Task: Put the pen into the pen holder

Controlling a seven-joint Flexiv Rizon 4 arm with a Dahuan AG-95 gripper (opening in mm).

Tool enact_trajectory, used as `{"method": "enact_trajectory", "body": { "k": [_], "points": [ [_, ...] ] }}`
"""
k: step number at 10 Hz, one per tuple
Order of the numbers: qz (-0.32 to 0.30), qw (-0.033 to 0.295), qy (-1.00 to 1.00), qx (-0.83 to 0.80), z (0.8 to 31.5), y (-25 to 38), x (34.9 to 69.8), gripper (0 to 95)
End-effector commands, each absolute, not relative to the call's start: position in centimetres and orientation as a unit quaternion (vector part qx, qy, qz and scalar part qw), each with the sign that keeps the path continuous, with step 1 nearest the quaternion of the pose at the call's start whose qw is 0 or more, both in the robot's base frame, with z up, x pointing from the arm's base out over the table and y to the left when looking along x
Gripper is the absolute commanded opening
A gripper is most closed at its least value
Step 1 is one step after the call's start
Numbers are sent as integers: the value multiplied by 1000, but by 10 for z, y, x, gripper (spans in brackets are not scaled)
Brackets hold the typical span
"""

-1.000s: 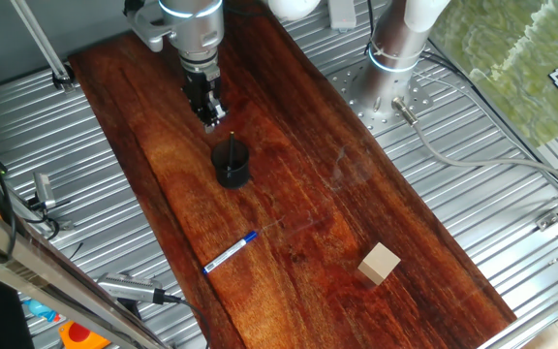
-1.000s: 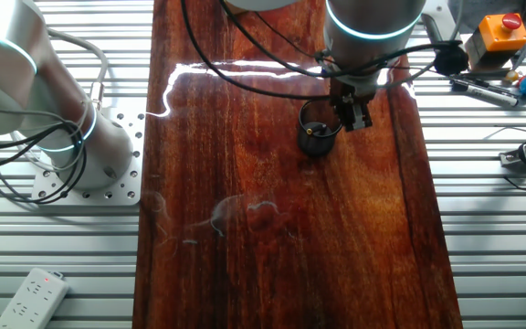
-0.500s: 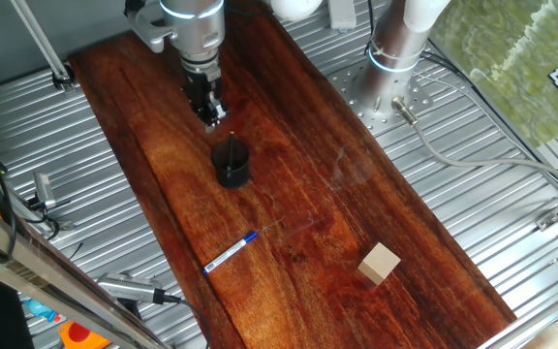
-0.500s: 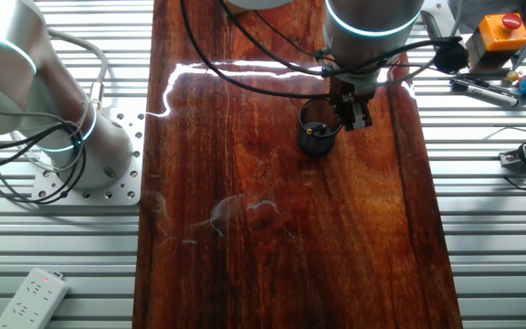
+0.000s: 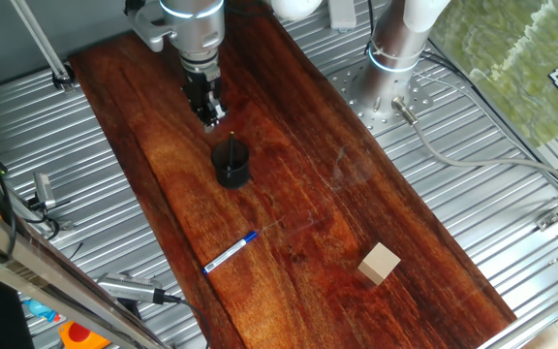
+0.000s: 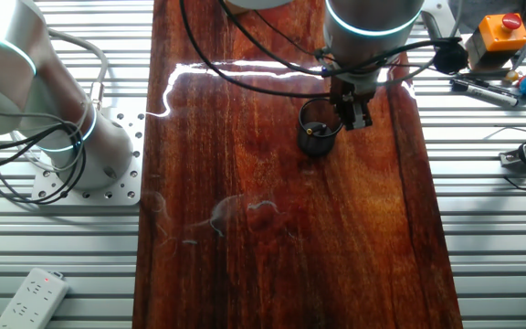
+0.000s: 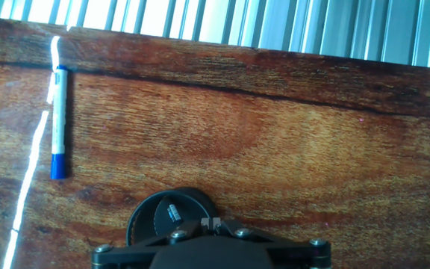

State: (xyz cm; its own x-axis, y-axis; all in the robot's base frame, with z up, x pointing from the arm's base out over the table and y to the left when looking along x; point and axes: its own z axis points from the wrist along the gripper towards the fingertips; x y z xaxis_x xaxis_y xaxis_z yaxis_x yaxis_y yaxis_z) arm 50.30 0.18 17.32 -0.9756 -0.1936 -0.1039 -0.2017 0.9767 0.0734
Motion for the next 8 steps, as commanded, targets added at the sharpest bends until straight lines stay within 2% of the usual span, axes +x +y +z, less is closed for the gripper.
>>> {"method": "enact_trajectory", "body": {
  "k": [1,8],
  "points": [
    [39,44,993,-101,176,5,510,380],
    [33,30,994,-95,176,17,538,380]
  ]
}}
